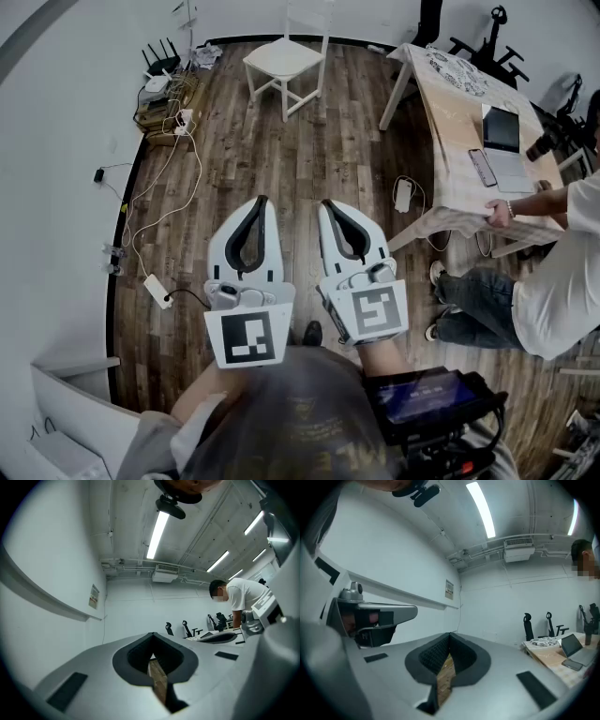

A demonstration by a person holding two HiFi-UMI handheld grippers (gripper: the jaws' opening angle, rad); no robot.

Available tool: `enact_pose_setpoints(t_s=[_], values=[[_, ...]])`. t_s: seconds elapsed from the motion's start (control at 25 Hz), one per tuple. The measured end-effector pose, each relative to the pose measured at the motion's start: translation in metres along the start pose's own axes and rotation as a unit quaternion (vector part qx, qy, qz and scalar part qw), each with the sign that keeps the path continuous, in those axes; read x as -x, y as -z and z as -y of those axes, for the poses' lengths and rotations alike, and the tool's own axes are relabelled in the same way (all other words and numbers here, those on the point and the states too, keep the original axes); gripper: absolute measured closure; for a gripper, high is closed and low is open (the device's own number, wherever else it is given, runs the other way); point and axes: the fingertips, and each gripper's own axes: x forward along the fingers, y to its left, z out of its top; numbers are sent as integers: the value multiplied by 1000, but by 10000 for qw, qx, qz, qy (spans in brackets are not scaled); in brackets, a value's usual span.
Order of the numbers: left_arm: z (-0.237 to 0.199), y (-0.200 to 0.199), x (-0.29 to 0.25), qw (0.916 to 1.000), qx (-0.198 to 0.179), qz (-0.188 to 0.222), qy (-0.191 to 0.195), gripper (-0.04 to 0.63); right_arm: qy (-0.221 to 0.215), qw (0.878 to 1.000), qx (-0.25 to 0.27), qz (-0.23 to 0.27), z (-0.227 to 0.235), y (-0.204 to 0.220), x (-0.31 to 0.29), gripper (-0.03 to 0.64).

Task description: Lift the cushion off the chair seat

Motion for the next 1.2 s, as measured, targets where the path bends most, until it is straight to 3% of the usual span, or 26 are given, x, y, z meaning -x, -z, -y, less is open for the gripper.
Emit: enact_pose_setpoints(t_s=[0.4,0.88,1.2], values=[[14,-1,3,10000,2,77,-42,589,-193,9996,-117,166,3,7,9,611],[48,21,-11,9996,-45,-290,-39,589,-361,9976,-576,-102,34,39,14,609],[16,47,-53,9990,112,-411,-100,589,-301,9963,-693,-410,46,56,-36,609]])
